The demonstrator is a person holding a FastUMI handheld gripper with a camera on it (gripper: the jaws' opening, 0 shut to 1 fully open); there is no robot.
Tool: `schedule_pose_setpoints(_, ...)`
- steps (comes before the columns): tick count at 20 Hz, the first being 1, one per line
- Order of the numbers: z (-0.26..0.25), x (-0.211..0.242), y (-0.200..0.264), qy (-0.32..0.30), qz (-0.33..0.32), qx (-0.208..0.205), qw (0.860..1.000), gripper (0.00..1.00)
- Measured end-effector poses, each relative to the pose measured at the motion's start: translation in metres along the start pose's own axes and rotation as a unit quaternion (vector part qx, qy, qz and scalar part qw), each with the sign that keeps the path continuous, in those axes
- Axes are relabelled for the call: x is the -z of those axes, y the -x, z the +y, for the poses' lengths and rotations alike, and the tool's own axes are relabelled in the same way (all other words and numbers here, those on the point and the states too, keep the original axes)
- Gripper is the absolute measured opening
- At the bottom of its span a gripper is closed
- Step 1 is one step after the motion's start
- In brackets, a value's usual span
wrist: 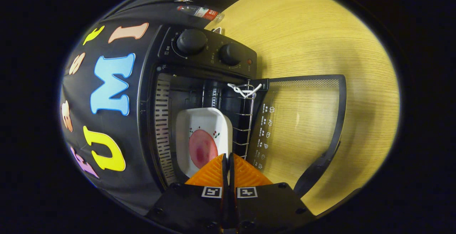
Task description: Open the toaster oven, put the food inside, and close the toaster oven door.
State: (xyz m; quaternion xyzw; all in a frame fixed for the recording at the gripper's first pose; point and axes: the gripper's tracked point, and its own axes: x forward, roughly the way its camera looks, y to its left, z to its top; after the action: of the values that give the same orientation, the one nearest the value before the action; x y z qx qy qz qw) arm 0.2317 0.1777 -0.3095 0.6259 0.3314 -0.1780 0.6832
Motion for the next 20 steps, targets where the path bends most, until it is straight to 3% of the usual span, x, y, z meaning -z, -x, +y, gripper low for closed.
schedule_pose_setpoints(8,0.007,-0.003,-0.013,-0.020,-0.033,0.008,0.999,0.03)
schedule_pose_setpoints(13,0.015,0.004,-0.008,-0.017,-0.014,-0.019,1.000,0.12)
schedule_pose_setpoints(15,0.027,0.003,-0.001,-0.015,-0.012,-0.045,0.999,0.53)
schedule_pose_setpoints(17,0.024,0.006,0.004,0.006,-0.003,-0.042,0.999,0.93)
schedule_pose_setpoints(18,0.023,0.007,0.009,0.013,0.002,-0.041,0.999,0.98)
schedule_pose_setpoints(20,0.018,0.010,0.019,0.030,0.014,-0.037,0.999,0.98)
